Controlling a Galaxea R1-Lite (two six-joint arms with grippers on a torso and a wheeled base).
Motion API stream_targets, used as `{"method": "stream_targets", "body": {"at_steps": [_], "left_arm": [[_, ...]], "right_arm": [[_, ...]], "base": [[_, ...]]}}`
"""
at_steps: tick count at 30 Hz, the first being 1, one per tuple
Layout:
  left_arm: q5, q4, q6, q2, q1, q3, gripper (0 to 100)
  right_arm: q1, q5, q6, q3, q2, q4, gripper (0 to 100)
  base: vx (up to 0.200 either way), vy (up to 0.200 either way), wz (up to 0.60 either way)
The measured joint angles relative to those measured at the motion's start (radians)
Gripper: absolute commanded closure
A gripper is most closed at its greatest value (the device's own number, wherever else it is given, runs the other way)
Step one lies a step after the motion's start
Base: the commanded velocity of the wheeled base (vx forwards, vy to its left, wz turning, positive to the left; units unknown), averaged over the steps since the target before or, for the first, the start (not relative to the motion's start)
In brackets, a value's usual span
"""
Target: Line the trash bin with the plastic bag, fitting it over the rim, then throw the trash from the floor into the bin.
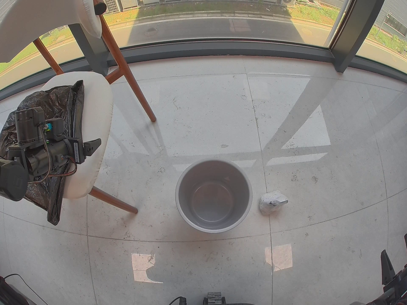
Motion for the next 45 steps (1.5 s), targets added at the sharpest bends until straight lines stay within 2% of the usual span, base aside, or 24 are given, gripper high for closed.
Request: {"method": "stream_targets", "body": {"at_steps": [2, 3, 23, 26, 34, 39, 45], "left_arm": [[0.0, -0.002, 0.0, 0.004, 0.0, 0.003, 0], [-0.001, -0.002, 0.0, 0.005, 0.0, 0.004, 100], [-0.009, -0.004, -0.01, 0.033, 0.002, -0.006, 100], [-0.03, -0.004, -0.019, 0.028, 0.001, 0.0, 100], [-0.149, 0.02, -0.111, -0.02, 0.0, 0.016, 100], [-0.281, 0.05, -0.271, -0.038, 0.008, 0.032, 100], [-0.492, 0.058, -0.456, -0.043, 0.039, 0.044, 100]], "right_arm": [[0.0, 0.0, 0.0, 0.0, 0.0, 0.0, 0], [0.0, 0.0, 0.0, 0.0, 0.0, 0.0, 0], [0.0, 0.0, 0.003, 0.0, 0.0, 0.0, 0], [0.0, 0.0, 0.003, 0.0, 0.0, 0.0, 0], [0.0, 0.0, 0.003, 0.0, 0.0, 0.0, 0], [0.0, 0.0, 0.003, 0.0, 0.0, 0.0, 0], [0.0, 0.0, 0.003, 0.0, 0.0, 0.0, 0]], "base": [[0.0, 0.0, 0.0], [0.0, 0.0, 0.0], [0.0, 0.0, 0.0], [0.0, 0.0, 0.0], [0.0, 0.0, 0.0], [0.0, 0.0, 0.0], [0.0, 0.0, 0.0]]}}
